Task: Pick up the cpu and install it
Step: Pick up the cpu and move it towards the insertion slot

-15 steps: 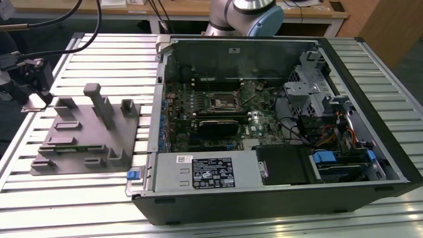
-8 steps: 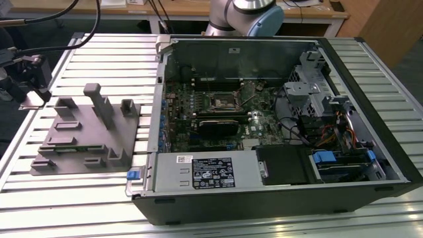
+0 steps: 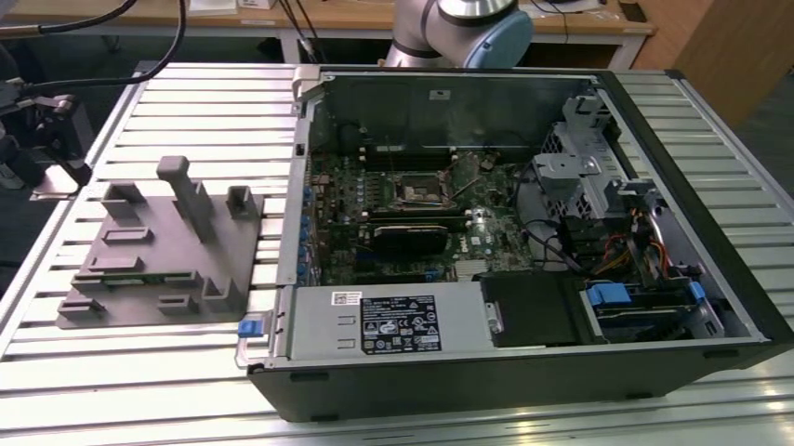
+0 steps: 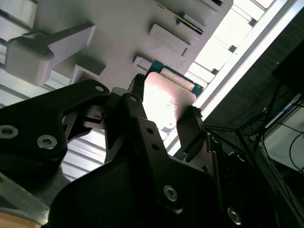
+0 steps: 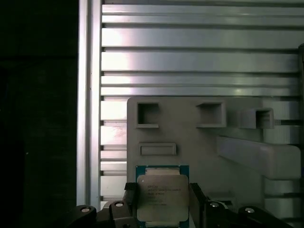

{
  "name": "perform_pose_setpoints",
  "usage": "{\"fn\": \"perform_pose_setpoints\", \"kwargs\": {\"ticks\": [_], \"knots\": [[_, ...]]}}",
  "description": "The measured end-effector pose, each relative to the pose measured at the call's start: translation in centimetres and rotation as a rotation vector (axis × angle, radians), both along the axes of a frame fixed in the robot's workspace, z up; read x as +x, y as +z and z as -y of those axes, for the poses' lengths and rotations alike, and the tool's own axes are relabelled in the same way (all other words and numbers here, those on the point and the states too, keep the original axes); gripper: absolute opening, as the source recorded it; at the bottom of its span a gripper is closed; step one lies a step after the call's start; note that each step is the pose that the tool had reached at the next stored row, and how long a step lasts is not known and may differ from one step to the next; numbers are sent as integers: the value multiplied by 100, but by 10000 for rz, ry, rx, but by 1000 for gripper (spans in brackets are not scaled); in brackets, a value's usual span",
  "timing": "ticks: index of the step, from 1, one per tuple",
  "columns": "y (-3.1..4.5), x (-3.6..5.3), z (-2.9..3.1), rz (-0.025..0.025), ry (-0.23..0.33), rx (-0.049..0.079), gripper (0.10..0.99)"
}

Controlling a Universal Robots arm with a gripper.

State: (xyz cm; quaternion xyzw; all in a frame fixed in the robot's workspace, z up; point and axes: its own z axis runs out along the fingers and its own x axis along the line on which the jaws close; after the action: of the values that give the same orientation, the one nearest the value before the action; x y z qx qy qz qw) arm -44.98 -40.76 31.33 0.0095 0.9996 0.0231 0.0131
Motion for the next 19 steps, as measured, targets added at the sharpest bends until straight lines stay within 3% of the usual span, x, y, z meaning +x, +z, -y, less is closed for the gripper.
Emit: {"fn": "perform_pose_setpoints", "kwargs": {"ticks": [6,19], "knots": [[87,0,0,-1,0,0,529],[376,0,0,0,0,0,529]]}}
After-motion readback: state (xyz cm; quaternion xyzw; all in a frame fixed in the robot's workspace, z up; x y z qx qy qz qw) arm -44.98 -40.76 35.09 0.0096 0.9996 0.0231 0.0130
